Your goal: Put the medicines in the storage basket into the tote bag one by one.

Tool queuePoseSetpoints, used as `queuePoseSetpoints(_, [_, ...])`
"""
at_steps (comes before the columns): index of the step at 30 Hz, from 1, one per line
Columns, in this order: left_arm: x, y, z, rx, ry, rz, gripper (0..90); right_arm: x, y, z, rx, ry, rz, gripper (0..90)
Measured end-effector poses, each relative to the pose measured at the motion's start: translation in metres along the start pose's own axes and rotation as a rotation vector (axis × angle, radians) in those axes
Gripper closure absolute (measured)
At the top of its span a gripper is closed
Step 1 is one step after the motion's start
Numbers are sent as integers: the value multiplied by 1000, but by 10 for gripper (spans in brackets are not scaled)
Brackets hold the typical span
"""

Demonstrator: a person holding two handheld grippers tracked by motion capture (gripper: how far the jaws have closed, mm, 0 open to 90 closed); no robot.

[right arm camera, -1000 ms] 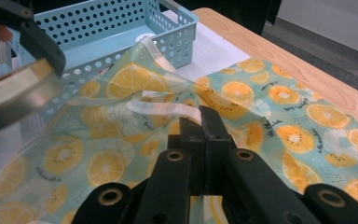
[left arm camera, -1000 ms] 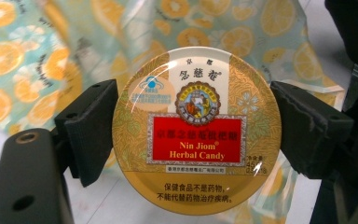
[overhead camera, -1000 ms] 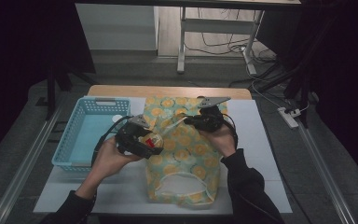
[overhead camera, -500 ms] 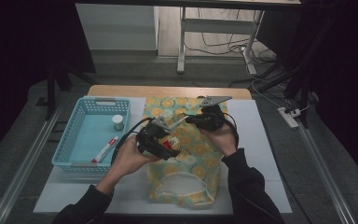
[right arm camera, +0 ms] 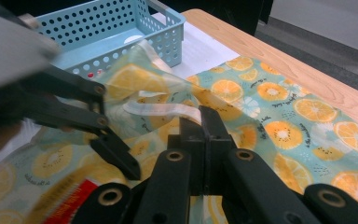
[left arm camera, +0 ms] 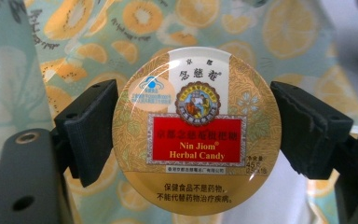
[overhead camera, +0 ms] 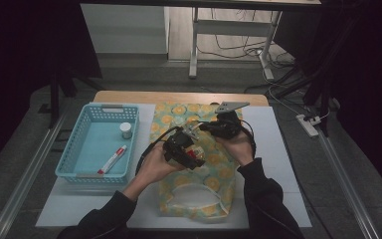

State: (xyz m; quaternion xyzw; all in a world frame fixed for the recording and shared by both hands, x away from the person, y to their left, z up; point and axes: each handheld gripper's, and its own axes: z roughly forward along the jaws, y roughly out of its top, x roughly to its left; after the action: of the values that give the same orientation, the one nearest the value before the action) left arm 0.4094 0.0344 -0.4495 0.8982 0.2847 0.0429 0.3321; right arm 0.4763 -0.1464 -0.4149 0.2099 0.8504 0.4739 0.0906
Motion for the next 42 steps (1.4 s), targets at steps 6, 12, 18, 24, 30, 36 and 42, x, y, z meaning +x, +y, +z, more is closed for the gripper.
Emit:
queuePoseSetpoints(6, [14,1,16,19,20,-11,201,-3,-1,-1,-5,-10,9,893])
queuePoseSetpoints(12, [27,0,28,32,39,-29,201,-5,-2,1,3,-16,3,894])
queuePoseSetpoints(18, [32,3,39,35,51,-28,201,-6,-3,3,5,-21,7,894])
queuePoseSetpoints(24, [38,5,51,45,79,-19,201,-8,-7,7,13,-28,7,894])
queuePoseSetpoints(30, [44,3,60,51,93,-14,201,-11,-11,12,29,-38,5,894])
queuePoseSetpoints(36, [47,3,68,65,109,5,200,-13,-15,16,40,-44,6,894])
queuePoseSetpoints(42, [47,3,74,54,116,-2,196,-15,-17,17,45,-47,10,894])
